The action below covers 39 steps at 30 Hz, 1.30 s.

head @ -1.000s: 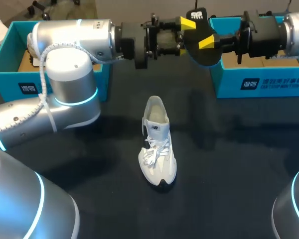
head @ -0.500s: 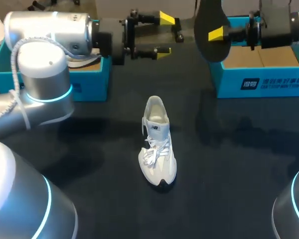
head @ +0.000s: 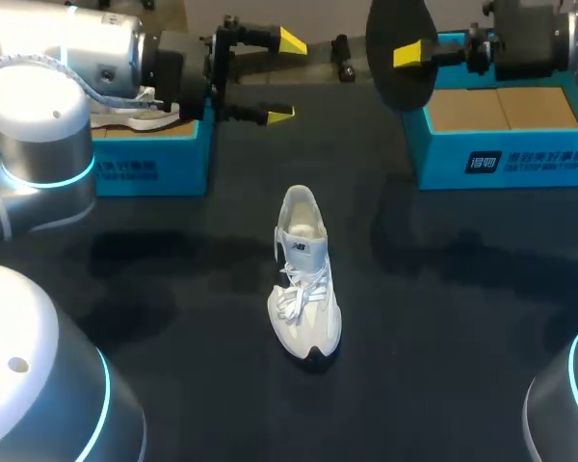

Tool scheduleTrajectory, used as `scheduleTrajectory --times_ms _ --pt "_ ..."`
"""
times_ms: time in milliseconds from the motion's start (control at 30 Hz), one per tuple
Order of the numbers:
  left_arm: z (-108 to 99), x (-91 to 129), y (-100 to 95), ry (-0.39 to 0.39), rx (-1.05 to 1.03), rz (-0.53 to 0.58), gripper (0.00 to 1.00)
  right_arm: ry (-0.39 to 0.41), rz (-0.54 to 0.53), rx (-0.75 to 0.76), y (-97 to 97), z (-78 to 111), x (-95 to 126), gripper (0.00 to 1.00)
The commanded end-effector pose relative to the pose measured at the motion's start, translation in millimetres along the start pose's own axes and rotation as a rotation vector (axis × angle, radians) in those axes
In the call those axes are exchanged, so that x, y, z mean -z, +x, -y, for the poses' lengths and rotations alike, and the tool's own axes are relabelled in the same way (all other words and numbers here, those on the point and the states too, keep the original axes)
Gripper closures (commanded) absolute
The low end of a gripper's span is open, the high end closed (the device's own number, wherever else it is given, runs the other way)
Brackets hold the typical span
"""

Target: Take the shoe out of the shoebox, open the shoe tongue, remove and reinsert the insole, then place the shoe into the shoebox

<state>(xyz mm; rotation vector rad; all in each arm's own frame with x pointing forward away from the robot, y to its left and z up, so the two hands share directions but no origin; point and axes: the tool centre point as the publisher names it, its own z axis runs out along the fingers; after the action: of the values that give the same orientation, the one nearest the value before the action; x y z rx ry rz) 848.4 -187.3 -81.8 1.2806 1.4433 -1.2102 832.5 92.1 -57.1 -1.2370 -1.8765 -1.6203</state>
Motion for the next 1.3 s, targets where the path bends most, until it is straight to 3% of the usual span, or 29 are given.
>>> scheduleTrajectory --times_ms 33,567,633,800,967,1133,1300 --pt "-0.6 1.8 -1.6 0.002 0.0 -0.013 0.0 -0.001 0.005 -0.002 0.2 0.0 -3.0 1.0" --pt "-0.6 1.8 -1.6 0.002 0.0 -0.013 0.0 -0.001 0.005 -0.002 0.2 0.0 -3.0 1.0" --pt "-0.9 4.8 5.1 -0.028 0.077 -0.021 0.0 -0.001 0.005 -0.002 0.2 0.0 -3.0 1.0" --pt "0.0 8.4 20.9 -0.047 0.253 -0.081 0.0 -0.029 0.031 0.172 -27.4 -8.8 -8.6 1.0" --pt "0.8 11.2 35.8 -0.042 0.404 -0.151 0.0 0.0 0.055 0.321 -45.5 -13.5 -22.4 1.0" --pt "0.1 16.7 50.2 -0.057 0.504 -0.187 0.0 0.029 0.063 0.437 -50.3 -20.3 -34.1 1.0" --pt "0.1 16.7 50.2 -0.057 0.504 -0.187 0.0 0.011 0.027 0.478 -50.7 -21.8 -41.1 1.0"
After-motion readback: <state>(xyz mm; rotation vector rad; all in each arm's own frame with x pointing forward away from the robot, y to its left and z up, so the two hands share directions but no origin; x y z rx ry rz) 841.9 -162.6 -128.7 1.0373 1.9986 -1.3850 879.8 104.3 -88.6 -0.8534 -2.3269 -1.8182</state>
